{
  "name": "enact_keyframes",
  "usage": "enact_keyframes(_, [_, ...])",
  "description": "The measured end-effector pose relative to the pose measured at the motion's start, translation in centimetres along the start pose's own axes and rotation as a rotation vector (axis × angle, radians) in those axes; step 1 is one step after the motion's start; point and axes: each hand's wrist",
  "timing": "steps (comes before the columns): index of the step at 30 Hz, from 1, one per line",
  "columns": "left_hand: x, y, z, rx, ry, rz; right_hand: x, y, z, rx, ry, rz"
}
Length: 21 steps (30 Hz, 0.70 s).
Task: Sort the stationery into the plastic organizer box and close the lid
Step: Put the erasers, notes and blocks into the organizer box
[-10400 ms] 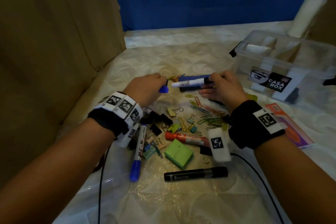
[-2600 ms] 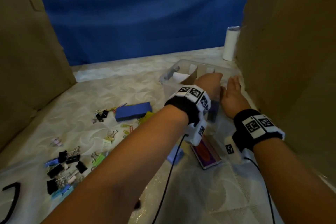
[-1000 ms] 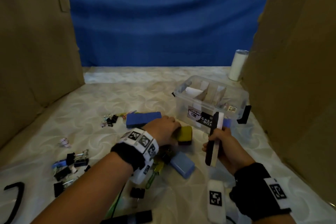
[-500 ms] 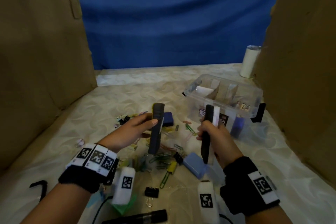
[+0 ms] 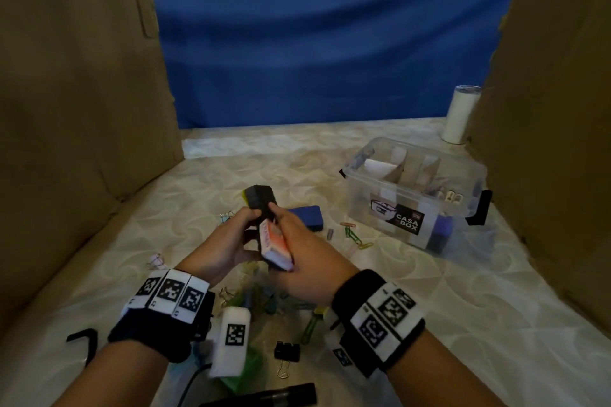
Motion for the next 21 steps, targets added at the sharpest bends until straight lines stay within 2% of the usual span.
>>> enact_keyframes(3, [0.2, -0.2, 0.7, -0.018, -0.045, 0.065, -0.7, 0.4, 0.4, -0.055, 0.146, -0.059])
enact_keyframes(8, [1.2, -0.3, 1.4, -0.034, -0.043, 0.124, -1.2, 1.3, 1.6, -0.226, 0.212, -0.102])
enact_keyframes(10, [0.9, -0.6, 1.1, -0.026, -0.060, 0.096, -0.7, 1.3, 1.2, -0.195, 0.144, -0.067])
enact_keyframes(14, [-0.3, -0.9, 0.3, 0.002, -0.038, 0.005, 0.1, 0.6, -0.1, -0.020, 0.067, -0.012])
enact_keyframes(16, [-0.5, -1.2, 0.5, -0.015, -0.002, 0.054, -0.1, 0.7, -0.2, -0.002, 0.134, -0.030])
enact_keyframes(18, [-0.2, -1.5, 1.1, -0.047, 0.010, 0.123, -0.4, 1.0, 0.4, -0.055, 0.230, -0.060])
enact_keyframes(21, [0.7, -1.6, 1.5, -0.077, 0.029, 0.151, -0.6, 1.6, 1.9, -0.200, 0.286, -0.124])
Point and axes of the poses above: each hand's wrist, its own y-axis away from the middle knuckle, its own x-axis out of the back of the hand, z = x × y, and after that the axes turned 15 degrees about -z, right-handed
